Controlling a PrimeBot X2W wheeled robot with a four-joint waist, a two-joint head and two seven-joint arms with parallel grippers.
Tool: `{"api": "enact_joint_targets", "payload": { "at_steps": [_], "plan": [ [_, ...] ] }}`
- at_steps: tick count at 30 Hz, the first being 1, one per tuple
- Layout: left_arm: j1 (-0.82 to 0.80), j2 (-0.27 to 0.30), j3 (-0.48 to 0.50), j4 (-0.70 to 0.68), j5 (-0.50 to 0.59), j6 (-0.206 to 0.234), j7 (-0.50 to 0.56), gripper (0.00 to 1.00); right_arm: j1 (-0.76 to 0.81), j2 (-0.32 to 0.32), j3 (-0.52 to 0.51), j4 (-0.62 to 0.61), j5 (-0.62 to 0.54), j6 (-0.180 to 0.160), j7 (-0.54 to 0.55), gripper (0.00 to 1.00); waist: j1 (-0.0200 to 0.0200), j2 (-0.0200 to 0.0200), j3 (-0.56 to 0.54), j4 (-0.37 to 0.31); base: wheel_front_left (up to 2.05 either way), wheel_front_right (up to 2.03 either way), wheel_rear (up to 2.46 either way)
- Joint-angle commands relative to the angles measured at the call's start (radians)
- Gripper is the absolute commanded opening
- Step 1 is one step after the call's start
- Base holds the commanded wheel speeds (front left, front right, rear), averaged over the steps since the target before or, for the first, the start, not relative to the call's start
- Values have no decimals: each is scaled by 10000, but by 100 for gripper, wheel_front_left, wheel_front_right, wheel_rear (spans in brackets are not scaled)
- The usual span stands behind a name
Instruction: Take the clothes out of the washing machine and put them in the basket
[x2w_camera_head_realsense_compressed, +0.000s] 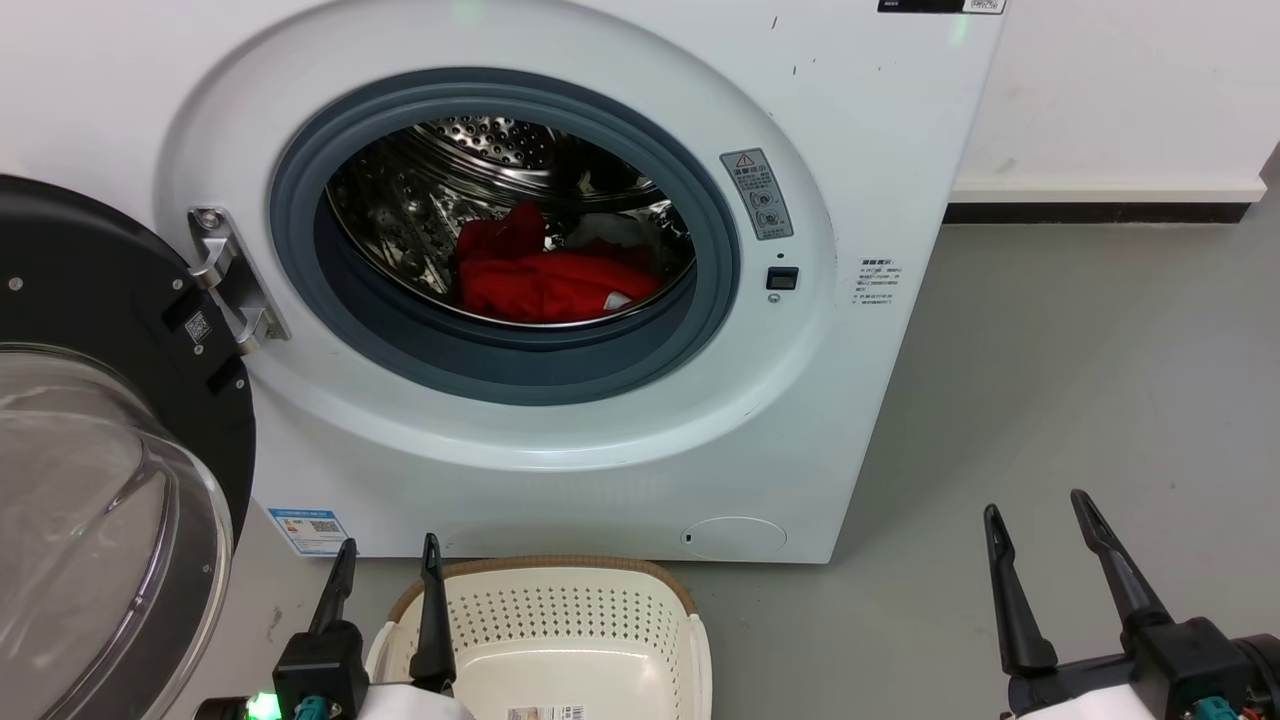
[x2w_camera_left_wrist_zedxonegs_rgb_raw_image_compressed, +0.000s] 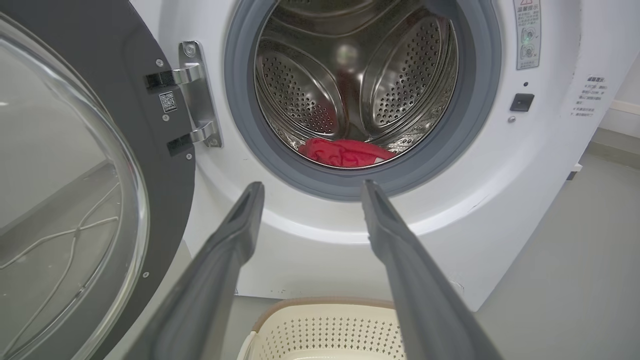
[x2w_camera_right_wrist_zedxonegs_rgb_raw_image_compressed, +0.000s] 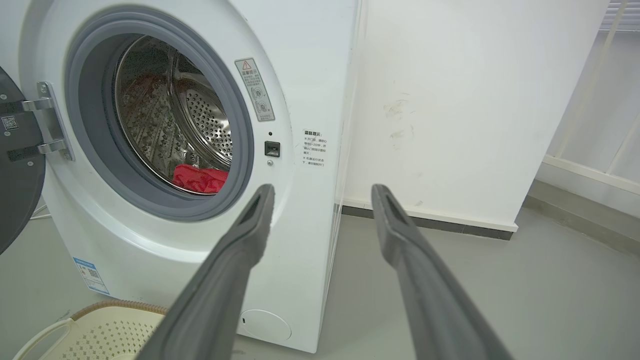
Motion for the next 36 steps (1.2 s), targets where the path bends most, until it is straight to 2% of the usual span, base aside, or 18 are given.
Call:
{"api": "enact_joint_targets", "payload": {
  "at_steps": [1, 36],
  "plan": [
    [73, 18, -28, -34, 173, 64, -69, 100, 169, -43, 10, -59, -168, -3, -82, 100, 0, 0, -4, -1, 0, 0, 0],
    [-240, 16, 142, 246, 164, -110, -104, 100, 27, -42, 47, -10, -146, -3, -109, 100, 0, 0, 147, -77, 0, 0, 0]
  ]
}}
